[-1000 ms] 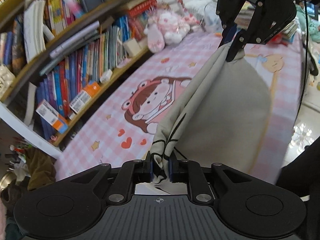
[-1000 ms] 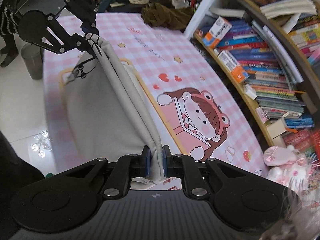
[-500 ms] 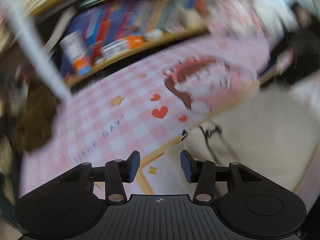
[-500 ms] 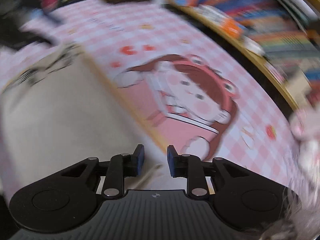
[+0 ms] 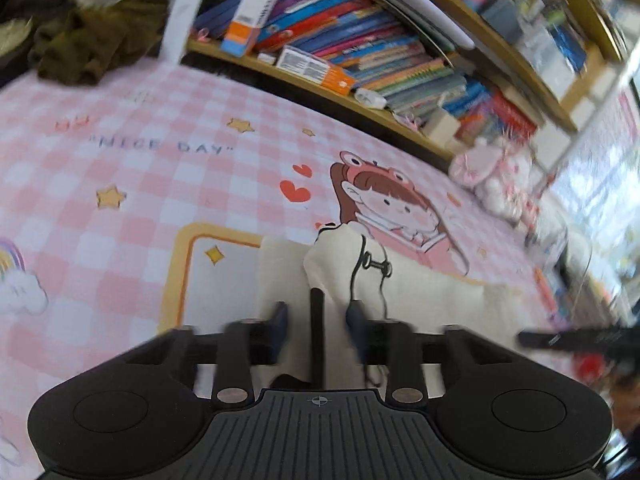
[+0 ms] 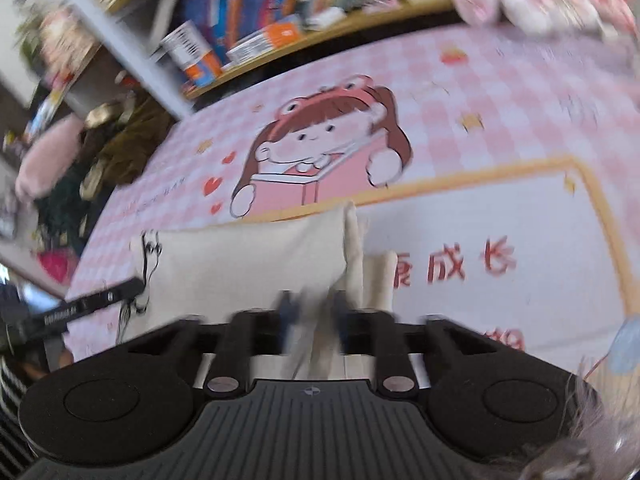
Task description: Fold clothes
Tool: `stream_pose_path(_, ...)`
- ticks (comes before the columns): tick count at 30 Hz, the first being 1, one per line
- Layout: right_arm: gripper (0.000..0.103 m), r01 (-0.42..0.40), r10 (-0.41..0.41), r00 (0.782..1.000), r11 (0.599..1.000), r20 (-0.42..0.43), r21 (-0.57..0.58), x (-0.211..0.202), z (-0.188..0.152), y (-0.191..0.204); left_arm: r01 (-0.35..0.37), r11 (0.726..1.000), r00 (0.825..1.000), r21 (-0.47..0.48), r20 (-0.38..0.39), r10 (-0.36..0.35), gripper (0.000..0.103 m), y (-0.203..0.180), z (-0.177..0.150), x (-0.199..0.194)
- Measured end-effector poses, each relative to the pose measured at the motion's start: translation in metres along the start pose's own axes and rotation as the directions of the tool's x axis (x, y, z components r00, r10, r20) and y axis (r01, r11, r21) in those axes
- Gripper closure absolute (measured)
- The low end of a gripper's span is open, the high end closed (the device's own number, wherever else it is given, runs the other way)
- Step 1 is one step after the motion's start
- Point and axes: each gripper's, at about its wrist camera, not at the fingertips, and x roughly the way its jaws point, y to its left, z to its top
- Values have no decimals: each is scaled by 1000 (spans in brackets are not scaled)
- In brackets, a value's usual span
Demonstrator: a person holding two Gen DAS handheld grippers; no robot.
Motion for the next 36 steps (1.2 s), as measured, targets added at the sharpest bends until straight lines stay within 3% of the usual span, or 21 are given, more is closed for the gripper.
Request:
stream_pose_path(2,97,3,-4,1000,999,3,48,7,-2,-7,21,998,999,-61,29,-20,101,0,0,-9)
stream_pose_path(6,97,23,-23,1000,1000,-8,2,13,-8,-3,14,985,999,-171,38,-7,100,14,-3,-10)
stream_pose_path(9,97,25,-25,1000,999,-6,-24,16,-8,0,-25,963,1000,-269,-25,19,92,39,-6,12)
stream_pose_path(11,96,25,-25,1000,999,-11,-37,16,-7,1,-26,973,999,-231,23,32,90,34,-1,7)
stream_pose_path(13,97,15,-15,1000,999,-16,-33,17,-7,-2,-32,987,997,-159,59,42,68,26,7,6)
stream_pose_path(15,97,5,-5,1000,1000,-18,-19,18,-6,-5,-41,992,998,-118,42,46,64,20,16,14)
stream_pose_path(18,97,0,-1,1000,1000,-25,-17,18,-5,-6,-53,997,998,-57,16,54,68,13,28,27)
stream_pose_path(20,97,-4,3,1000,1000,-31,-22,18,-4,-6,-39,998,999,-44,-5,38,99,8,36,33)
stream_pose_path(23,97,-15,14,999,1000,-38,-27,18,-3,-7,-53,990,999,-134,-20,51,98,7,39,33)
stream_pose_path(29,97,-21,20,999,1000,-37,-22,19,-3,-8,-58,977,997,-205,-53,48,91,24,30,50)
stream_pose_path(35,97,-28,27,999,999,-37,-16,19,-3,-9,-43,987,999,-153,-36,38,89,23,23,10)
stream_pose_path(36,97,-29,29,999,999,-37,-16,19,-3,-9,-36,989,999,-146,-40,30,84,22,20,5)
